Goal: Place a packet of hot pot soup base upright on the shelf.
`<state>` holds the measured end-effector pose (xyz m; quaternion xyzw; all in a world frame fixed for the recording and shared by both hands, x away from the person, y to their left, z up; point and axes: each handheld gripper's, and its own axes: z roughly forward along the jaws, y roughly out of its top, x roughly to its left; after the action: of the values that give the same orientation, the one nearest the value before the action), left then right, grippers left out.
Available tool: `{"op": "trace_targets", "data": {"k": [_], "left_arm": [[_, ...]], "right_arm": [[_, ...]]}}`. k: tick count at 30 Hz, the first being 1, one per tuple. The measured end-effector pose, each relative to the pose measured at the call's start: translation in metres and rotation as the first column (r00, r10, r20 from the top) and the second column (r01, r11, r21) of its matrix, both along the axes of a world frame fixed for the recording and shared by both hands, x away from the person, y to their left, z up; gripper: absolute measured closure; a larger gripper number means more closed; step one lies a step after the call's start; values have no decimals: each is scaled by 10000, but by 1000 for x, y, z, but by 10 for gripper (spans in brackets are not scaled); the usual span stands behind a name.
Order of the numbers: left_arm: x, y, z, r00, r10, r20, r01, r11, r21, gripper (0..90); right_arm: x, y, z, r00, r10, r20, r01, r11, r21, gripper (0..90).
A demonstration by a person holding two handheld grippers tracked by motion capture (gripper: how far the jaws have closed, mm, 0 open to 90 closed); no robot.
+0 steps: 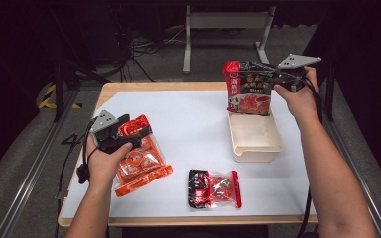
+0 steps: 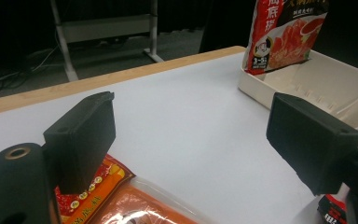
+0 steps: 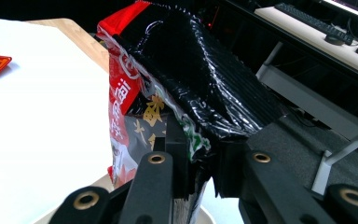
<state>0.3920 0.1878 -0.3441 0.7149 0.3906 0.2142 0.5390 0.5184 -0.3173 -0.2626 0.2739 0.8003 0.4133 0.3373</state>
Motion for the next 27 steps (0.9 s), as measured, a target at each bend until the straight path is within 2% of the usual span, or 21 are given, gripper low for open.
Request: {"op": "trace_targets", "data": {"k": [9,25,27], "left_arm": [[1,-1,-1,10000,-21,-42,21,10000,2,166],[3,-2,-3,9999,-68,-111,68,10000,-7,166],[3,-2,-2,9999,-62,-139,62,10000,-23,166]], "right_arm": [[1,2,-13,9998,19,-212,-17,9999,99,782],[1,-1,-18,9979,-423,-501,437,9987,277,763],[2,0,-22,9957,-529,-764,538,9985,94,764]]}}
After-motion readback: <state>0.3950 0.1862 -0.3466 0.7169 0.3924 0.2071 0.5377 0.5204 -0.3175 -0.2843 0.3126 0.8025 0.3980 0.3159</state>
